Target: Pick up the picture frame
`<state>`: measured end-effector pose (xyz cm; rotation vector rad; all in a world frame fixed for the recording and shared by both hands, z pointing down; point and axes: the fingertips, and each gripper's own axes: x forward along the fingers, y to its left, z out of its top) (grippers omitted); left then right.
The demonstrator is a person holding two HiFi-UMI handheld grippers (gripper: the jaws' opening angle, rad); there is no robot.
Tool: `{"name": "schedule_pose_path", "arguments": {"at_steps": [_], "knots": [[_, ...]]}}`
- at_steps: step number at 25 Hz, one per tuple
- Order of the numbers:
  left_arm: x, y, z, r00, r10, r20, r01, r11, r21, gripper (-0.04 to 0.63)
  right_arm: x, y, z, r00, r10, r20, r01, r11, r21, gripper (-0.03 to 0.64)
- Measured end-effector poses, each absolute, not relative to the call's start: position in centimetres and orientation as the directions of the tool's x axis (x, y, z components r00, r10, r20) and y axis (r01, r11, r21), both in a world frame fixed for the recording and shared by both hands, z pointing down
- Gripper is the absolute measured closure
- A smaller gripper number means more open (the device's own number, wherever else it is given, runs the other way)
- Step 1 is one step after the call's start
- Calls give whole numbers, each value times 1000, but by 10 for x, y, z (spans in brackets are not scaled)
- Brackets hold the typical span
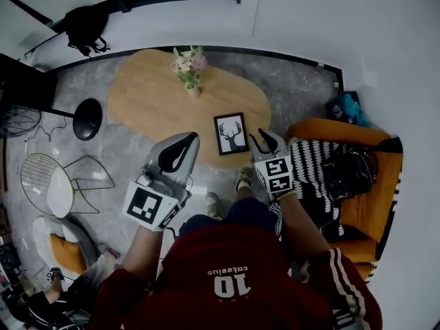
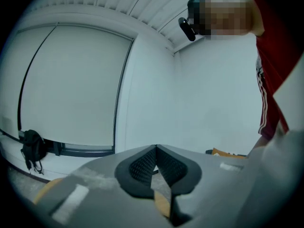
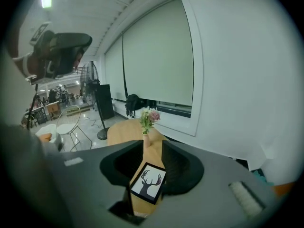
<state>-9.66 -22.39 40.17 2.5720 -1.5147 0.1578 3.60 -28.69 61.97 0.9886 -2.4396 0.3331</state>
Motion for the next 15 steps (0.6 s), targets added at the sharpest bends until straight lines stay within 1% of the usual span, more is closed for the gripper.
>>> {"name": "schedule_pose_path", "arguments": {"at_steps": [6, 9, 15], "knots": [[-113, -237, 441, 458, -860, 224, -888, -456, 64, 595, 32, -294, 702, -576, -528, 624, -702, 710, -48, 491], [-114, -243, 458, 467, -852, 236, -882, -469, 49, 595, 31, -295, 745, -554, -495, 669, -703, 708, -59, 491], [-120, -255, 506, 464, -839, 286, -882, -467, 62, 595, 24, -305, 834, -524, -451, 722, -701, 710, -65, 491]]}}
